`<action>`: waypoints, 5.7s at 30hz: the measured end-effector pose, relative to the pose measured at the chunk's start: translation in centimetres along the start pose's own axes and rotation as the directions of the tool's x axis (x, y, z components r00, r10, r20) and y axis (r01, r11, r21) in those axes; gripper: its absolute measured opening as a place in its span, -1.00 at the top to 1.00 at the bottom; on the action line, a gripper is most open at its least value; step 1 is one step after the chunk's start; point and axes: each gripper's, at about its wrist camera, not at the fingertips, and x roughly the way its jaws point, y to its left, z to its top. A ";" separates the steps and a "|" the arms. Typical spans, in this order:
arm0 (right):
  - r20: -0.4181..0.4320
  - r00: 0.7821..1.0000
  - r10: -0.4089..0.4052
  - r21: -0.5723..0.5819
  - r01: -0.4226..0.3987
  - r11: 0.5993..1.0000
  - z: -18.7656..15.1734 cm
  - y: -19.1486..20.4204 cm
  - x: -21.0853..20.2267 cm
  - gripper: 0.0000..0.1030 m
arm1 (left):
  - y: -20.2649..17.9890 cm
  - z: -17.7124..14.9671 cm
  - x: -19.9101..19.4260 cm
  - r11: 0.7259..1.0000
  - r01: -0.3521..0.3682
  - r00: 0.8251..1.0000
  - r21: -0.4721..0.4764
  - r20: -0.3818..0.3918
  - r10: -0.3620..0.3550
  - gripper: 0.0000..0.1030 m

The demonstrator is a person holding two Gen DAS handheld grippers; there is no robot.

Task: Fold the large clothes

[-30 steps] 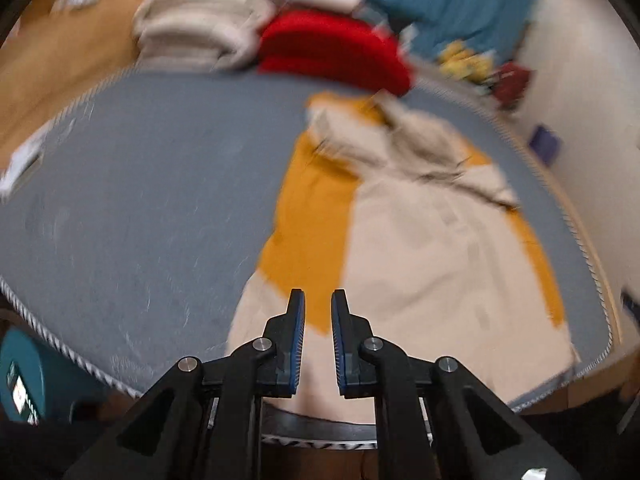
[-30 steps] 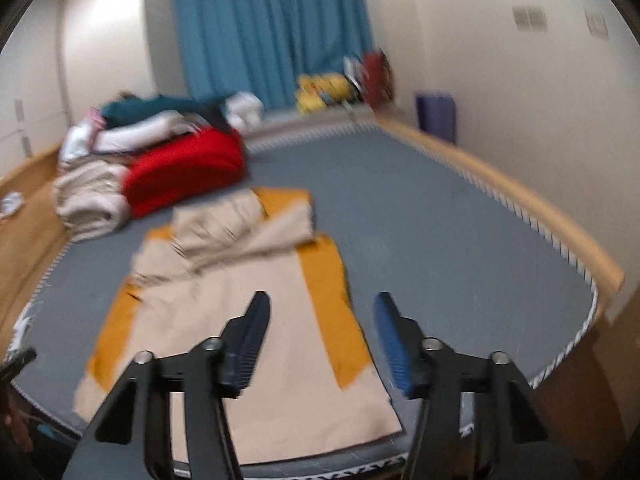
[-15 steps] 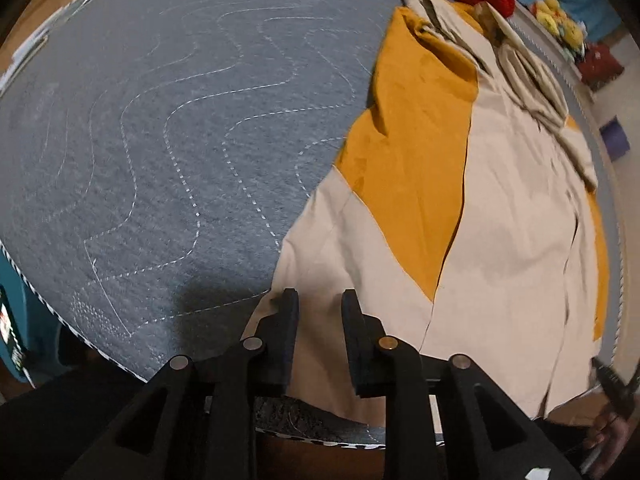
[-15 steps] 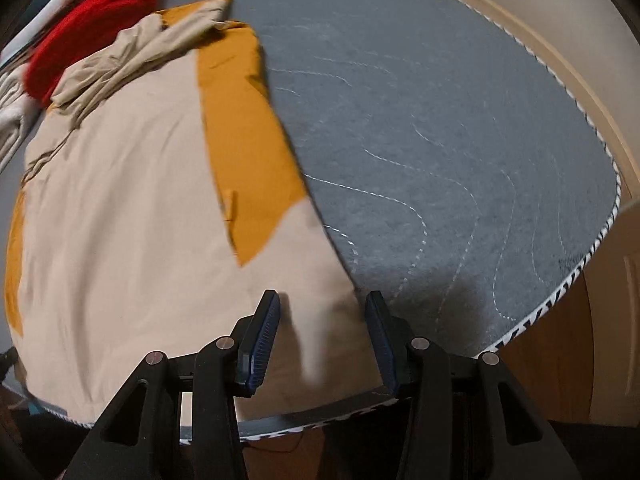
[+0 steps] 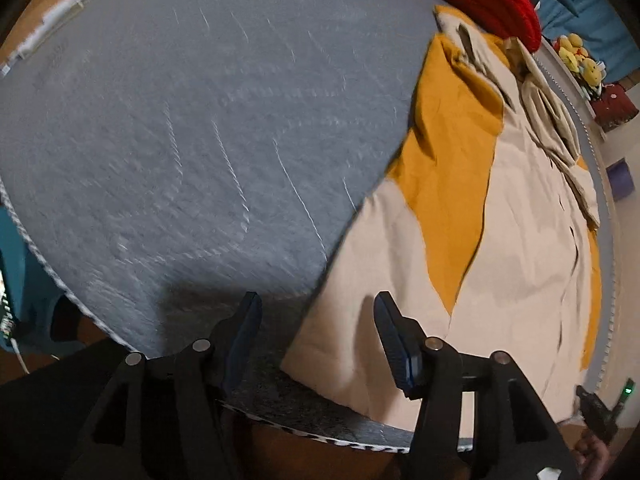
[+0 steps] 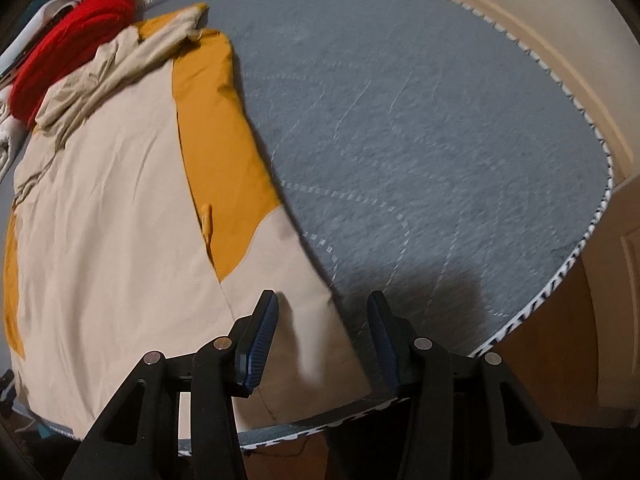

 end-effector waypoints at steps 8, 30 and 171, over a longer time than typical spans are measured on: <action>-0.031 0.998 0.055 0.076 -0.053 0.996 0.6 -1.5 1.0 -0.20 | -1.5 -0.3 0.6 0.993 0.069 0.997 0.092 -0.039 -0.065 0.54; -0.035 0.989 0.142 0.000 -0.142 0.990 0.0 0.5 0.9 0.73 | -1.6 -1.1 1.1 0.994 0.057 0.998 0.089 -0.046 -0.053 0.67; 0.046 0.959 0.279 -0.279 -0.255 0.926 17.5 7.0 -1.3 0.94 | -13.1 17.1 1.7 0.907 0.069 0.989 0.417 0.089 -0.116 0.91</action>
